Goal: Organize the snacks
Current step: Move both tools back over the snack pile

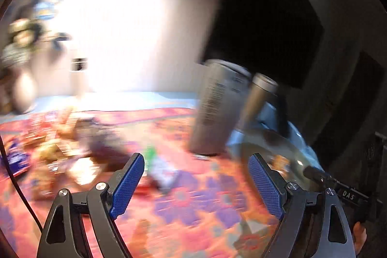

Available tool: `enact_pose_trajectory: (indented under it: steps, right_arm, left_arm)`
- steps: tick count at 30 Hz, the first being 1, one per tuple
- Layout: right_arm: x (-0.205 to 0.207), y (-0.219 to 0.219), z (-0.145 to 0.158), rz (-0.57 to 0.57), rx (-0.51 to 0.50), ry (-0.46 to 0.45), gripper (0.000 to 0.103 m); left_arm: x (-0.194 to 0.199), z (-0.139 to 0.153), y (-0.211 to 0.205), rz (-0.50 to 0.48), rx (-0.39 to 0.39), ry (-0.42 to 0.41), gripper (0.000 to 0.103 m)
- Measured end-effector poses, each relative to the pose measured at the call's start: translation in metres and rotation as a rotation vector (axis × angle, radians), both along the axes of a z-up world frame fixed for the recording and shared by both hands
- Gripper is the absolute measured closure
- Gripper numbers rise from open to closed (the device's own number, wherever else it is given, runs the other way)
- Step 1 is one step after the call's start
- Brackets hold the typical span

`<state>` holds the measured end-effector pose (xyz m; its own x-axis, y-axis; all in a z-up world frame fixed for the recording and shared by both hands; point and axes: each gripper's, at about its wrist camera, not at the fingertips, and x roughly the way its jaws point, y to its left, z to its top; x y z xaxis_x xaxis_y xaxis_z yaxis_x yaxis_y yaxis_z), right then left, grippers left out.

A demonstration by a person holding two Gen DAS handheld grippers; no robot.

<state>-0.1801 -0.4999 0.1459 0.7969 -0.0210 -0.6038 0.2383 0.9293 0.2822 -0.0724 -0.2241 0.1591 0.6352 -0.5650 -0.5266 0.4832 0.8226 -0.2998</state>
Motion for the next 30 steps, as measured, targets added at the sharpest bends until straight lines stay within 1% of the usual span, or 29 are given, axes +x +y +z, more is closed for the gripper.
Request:
enact_pose_trajectory:
  steps: [5,8,10,12,14,18,21,23,24,25,27,28,30]
  right_arm:
    - [0.024,0.053,-0.007,0.106,-0.012,0.028,0.040]
    - [0.040,0.083,-0.014,0.160,-0.022,0.042,0.040]
    - [0.052,0.104,-0.022,0.195,-0.023,0.057,0.040]
    - [0.064,0.123,-0.031,0.230,-0.024,0.069,0.040]
    - [0.075,0.140,-0.042,0.256,-0.029,0.081,0.040]
    - [0.097,0.161,-0.069,0.286,-0.021,0.110,0.040]
    - [0.110,0.164,-0.088,0.280,-0.029,0.118,0.040]
    - [0.115,0.163,-0.098,0.269,-0.037,0.126,0.040]
    - [0.119,0.160,-0.103,0.264,-0.024,0.147,0.040]
    - [0.122,0.157,-0.106,0.267,0.005,0.163,0.040]
    - [0.121,0.151,-0.104,0.265,0.029,0.142,0.040]
    - [0.121,0.148,-0.105,0.260,0.045,0.143,0.040]
    - [0.122,0.144,-0.109,0.249,0.073,0.160,0.040]
  left_arm:
    - [-0.001,0.010,0.090,0.196,0.024,-0.025,0.017]
    - [-0.001,0.009,0.134,0.277,0.019,-0.035,0.016]
    - [0.000,0.001,0.159,0.327,0.009,-0.024,0.013]
    - [0.004,-0.013,0.180,0.369,0.003,0.000,0.013]
    - [0.010,-0.032,0.195,0.395,0.011,0.030,0.013]
    - [0.020,-0.070,0.207,0.439,0.048,0.060,0.013]
    - [0.028,-0.098,0.215,0.456,0.062,0.084,0.013]
    - [0.033,-0.112,0.219,0.470,0.074,0.100,0.013]
    - [0.036,-0.120,0.221,0.477,0.074,0.113,0.013]
    - [0.039,-0.126,0.223,0.479,0.067,0.124,0.013]
    - [0.044,-0.131,0.226,0.476,0.040,0.156,0.013]
    - [0.044,-0.130,0.227,0.474,0.030,0.150,0.013]
    - [0.043,-0.128,0.225,0.477,0.039,0.132,0.013]
